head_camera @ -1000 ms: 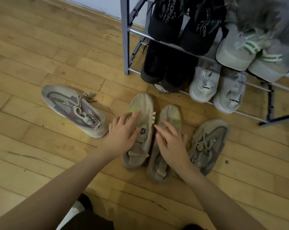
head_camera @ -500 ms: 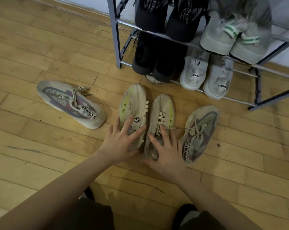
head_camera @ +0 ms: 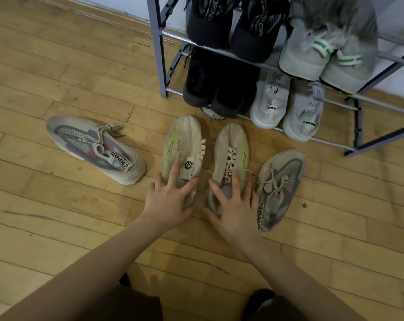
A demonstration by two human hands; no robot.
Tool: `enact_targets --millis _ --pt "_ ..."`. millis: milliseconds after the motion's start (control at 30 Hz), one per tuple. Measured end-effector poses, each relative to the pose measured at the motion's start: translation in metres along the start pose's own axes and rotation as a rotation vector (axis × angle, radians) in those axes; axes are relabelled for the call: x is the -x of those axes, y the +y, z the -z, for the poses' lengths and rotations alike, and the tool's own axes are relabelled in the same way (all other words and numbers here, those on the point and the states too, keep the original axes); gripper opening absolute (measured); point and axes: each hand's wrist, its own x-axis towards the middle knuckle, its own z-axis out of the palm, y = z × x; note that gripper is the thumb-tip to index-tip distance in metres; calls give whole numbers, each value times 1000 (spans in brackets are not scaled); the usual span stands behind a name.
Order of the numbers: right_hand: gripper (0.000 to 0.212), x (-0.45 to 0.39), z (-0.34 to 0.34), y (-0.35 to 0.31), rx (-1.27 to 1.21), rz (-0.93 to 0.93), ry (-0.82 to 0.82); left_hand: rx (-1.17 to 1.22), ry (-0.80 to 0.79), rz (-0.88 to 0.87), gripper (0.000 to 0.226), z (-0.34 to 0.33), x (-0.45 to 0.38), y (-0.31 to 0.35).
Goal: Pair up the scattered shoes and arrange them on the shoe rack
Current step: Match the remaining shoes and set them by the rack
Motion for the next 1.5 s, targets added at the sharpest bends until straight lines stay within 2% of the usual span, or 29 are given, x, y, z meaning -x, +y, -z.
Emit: enact_targets --millis 167,267,400,567,633,1067,1300,1500 --pt "66 -2 -2 -2 -111 24 -51 110 48 2 67 -4 3 -1" --pt "56 -2 -1 -1 -176 31 -18 168 125 -18 64 3 6 -1" --pt "49 -1 17 -11 -239 94 83 243 254 -8 45 21 15 -3" --pt "46 -2 52 -26 -441 60 132 273 387 37 46 54 25 -14" --pt "47 -1 67 -32 -437 96 158 264 443 54 47 72 28 -21" --pt "46 -17 213 -103 -357 466 521 241 751 162 51 208 66 -35" --pt "48 8 305 -120 -375 530 664 207 890 119 49 301 98 -20" --pt "44 31 380 -112 -389 535 842 98 958 -20 49 372 107 5"
